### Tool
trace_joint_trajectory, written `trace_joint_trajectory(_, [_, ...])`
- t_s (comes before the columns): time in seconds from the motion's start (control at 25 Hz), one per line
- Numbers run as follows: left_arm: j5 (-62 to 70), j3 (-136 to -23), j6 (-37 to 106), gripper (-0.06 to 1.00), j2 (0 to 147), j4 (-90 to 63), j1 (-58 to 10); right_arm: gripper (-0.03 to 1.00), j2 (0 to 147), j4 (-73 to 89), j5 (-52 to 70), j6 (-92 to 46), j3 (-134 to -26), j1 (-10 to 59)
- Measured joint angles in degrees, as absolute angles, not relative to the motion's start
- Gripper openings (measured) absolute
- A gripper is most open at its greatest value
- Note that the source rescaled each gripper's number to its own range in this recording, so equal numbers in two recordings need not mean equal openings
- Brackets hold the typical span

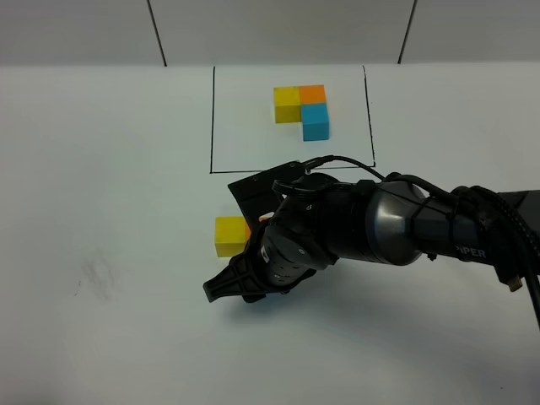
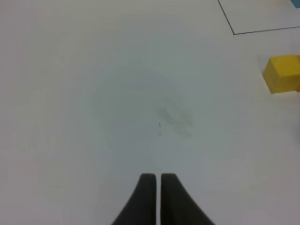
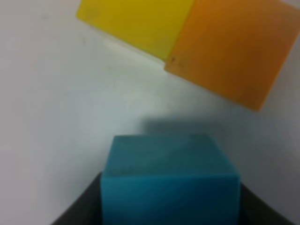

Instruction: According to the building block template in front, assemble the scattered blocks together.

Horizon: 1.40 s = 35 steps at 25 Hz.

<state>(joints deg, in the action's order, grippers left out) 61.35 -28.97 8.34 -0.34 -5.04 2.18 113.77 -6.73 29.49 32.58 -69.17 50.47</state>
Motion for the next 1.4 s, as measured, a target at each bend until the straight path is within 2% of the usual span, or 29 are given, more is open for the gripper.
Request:
trace_joint_trajectory(0.56, [61.35, -28.97, 8.34, 0.00, -0.34, -5.04, 2.18, 0.49, 113.77, -9.22, 29.37, 40.56, -69.17, 50.47])
trace_joint_trajectory(1.0, [61.35, -28.97, 8.34, 0.00, -0.34, -5.04, 2.18, 0.49, 115.39, -9.33, 29.86, 41.25, -69.36, 50.47])
trace_joint_trajectory(1.4, [61.35, -28.97, 8.34, 0.00, -0.34, -5.04, 2.18, 0.49, 116.60, -12.06, 34.24, 42.73, -74.01, 50.47])
